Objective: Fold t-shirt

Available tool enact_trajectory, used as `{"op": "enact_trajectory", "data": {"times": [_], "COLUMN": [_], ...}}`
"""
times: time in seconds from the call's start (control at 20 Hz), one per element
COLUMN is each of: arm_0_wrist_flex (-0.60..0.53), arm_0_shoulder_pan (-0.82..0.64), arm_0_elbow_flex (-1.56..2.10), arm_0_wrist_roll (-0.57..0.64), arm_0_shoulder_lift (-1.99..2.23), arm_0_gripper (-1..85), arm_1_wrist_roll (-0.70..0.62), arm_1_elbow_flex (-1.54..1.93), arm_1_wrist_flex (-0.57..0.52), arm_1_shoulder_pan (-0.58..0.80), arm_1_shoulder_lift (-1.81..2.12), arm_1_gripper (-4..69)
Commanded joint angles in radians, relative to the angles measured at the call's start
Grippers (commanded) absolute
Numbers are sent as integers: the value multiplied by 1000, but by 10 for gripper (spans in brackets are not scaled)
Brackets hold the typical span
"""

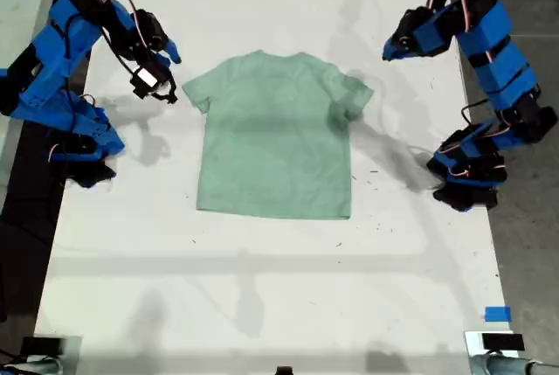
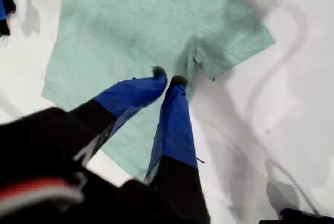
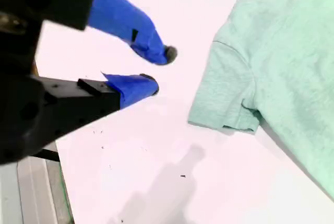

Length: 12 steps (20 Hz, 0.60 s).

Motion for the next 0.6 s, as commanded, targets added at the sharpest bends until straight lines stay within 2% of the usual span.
{"op": "enact_trajectory", "data": {"times": [0.0,0.1,0.2,0.55], "arm_0_wrist_flex": [6,6,3,2], "arm_0_shoulder_pan": [-25,-26,-26,-23], "arm_0_elbow_flex": [-52,-51,-51,-51], "arm_0_wrist_roll": [17,20,25,25], "arm_0_shoulder_lift": [-8,-26,-35,-35], "arm_0_gripper": [215,254,256,255], "arm_1_wrist_roll": [-72,-127,-195,-376], "arm_1_elbow_flex": [-57,-29,-3,293], "arm_1_wrist_flex": [6,3,-9,-287], "arm_1_shoulder_pan": [29,44,67,193], "arm_1_shoulder_lift": [-32,-81,-129,-175], "arm_1_gripper": [204,269,340,351]}}
